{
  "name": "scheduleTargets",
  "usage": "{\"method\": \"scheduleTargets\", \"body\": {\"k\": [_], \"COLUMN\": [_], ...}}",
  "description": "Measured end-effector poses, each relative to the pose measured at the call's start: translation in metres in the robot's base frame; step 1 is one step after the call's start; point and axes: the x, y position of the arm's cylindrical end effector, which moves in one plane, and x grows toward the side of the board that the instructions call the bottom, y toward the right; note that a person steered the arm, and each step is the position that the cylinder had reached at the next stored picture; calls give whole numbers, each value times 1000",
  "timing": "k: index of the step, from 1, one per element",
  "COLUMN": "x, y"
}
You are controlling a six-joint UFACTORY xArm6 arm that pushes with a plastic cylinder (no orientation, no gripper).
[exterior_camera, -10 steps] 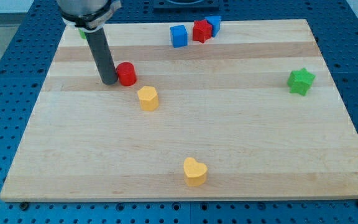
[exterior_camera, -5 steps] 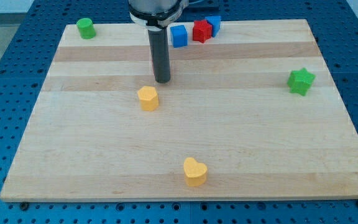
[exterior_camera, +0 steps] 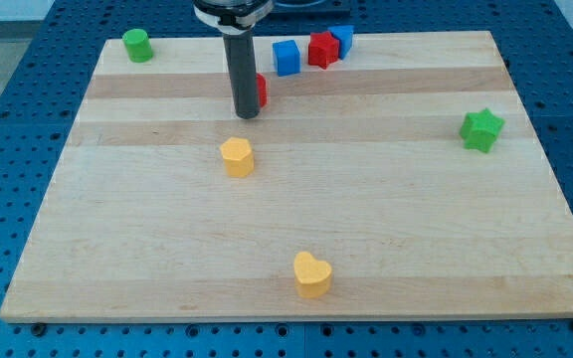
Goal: Push the red circle into the blue cube
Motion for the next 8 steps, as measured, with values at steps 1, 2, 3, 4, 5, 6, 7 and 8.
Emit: {"method": "scheduleTargets", "body": {"k": [1, 2, 3, 4, 5, 6, 7, 8], "x": [-10, -24, -44, -57, -63, -73, -85, -93], "y": [-12, -12, -12, -12, -12, -12, -12, -11]}}
